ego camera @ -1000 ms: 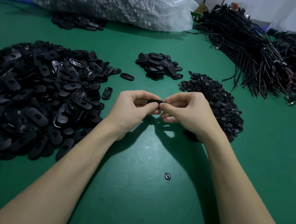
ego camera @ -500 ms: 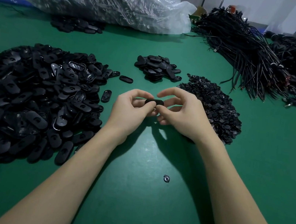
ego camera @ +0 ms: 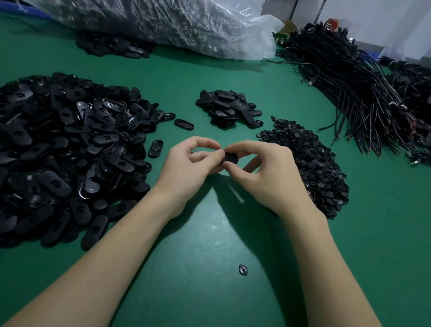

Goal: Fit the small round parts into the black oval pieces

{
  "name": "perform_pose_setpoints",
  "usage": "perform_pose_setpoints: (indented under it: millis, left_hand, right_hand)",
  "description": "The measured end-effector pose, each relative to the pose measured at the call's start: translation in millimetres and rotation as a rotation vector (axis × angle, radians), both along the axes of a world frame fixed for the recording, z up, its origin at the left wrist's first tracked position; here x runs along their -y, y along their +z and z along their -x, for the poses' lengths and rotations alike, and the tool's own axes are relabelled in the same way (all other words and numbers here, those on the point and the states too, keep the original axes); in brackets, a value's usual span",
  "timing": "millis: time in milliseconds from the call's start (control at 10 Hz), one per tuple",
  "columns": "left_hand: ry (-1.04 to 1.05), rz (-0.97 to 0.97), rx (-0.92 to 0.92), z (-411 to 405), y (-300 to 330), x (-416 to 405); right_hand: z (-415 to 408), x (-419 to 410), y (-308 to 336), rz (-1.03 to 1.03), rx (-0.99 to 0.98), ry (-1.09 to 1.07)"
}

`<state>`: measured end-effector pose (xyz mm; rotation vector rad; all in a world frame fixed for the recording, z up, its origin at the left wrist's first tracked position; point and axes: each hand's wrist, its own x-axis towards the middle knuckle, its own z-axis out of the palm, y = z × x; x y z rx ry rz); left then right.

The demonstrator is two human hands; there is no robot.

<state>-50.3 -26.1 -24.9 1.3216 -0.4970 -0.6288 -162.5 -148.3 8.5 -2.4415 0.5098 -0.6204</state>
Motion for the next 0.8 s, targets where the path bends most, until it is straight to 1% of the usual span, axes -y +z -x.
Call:
perform_pose_setpoints:
  millis: [100, 200, 500, 600, 700, 800]
  left_hand:
    - [0.036, 0.033, -0.038, -0.3, -0.4, 3.4]
    - [0.061, 0.028, -0.041, -1.2, -1.7, 6.0]
    - [0.028, 0.026, -0.062, -0.1, 1.1, 5.6]
    - [0.018, 0.03, -0.08, 0.5, 2.3, 5.8]
    - [0.009, 0.034, -0.082, 0.3, 1.9, 5.5]
    - [0.014, 0.033, -0.064, 0.2, 2.5, 6.3]
  right_hand:
    - [-11.2, 5.5, 1.5, -0.057, 0.054, -0.116]
    - [-35.0, 16.6, 4.3, -0.071, 0.09, -0.253]
    - [-128.9, 78.8, 35.6, -0.047, -0.095, -0.461]
    - [-142.7, 85.1, 37.5, -0.068, -0.15, -0.44]
    - [-142.4, 83.0, 31.9, -0.082, -0.161, -0.413]
    - [-120.3, 66.8, 22.6, -0.059, -0.046, -0.437]
